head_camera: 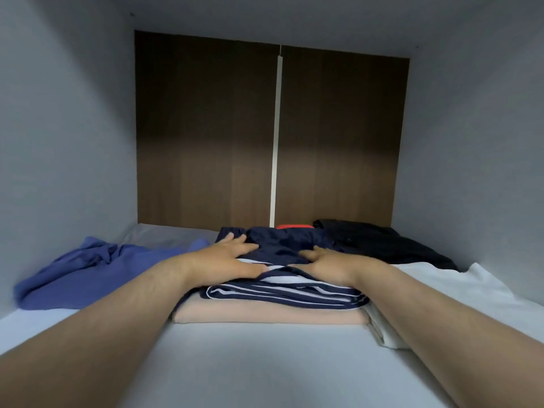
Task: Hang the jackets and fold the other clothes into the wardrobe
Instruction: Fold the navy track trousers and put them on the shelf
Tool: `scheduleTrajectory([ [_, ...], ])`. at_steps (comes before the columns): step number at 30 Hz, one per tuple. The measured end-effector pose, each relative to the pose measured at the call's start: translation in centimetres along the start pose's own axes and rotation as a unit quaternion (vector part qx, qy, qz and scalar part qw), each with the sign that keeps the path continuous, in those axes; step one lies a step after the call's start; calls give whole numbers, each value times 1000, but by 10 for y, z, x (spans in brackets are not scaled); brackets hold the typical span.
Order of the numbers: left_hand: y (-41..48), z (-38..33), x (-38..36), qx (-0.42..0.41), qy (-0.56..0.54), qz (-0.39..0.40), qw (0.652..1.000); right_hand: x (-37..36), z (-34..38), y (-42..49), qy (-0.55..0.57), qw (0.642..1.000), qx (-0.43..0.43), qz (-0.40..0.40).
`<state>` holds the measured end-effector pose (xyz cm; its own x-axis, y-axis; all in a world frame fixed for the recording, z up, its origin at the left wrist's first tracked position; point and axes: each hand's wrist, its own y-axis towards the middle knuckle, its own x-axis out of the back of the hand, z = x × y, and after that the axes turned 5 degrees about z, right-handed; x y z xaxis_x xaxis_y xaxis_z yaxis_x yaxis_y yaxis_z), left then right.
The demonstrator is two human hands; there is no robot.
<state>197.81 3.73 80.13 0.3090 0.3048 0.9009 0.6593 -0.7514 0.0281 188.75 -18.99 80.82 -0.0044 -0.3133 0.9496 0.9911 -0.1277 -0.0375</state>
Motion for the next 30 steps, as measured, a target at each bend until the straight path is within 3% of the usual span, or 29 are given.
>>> scheduleTrajectory([
  [4,-9,-10,9,67,14,100,993,-2,-3,3,-25,997,-6,66],
  [7,-5,-24,15,51,-13,23,998,-1,1,0,-31,997,3,72],
  [10,9,-31,12,4,96,-77,992,-4,-2,-5,43,998,33,-22],
  [12,14,-27,4,-10,141,-34,989,-2,-4,-9,38,989,62,-127],
  [14,13,-19,2,21,131,21,991,1,-6,-10,-36,984,53,-166],
  [16,11,-12,3,60,99,46,992,2,-7,-8,-63,993,6,-95],
  [18,11,-10,5,87,66,65,992,2,-8,-5,15,999,-34,19],
  [20,12,-11,6,101,59,82,990,2,-9,-1,86,993,-47,71],
  [26,15,-7,2,102,67,56,991,-2,-21,5,90,995,-42,24],
  [30,8,-8,2,80,42,17,996,-4,-19,-3,67,996,-28,-60],
])
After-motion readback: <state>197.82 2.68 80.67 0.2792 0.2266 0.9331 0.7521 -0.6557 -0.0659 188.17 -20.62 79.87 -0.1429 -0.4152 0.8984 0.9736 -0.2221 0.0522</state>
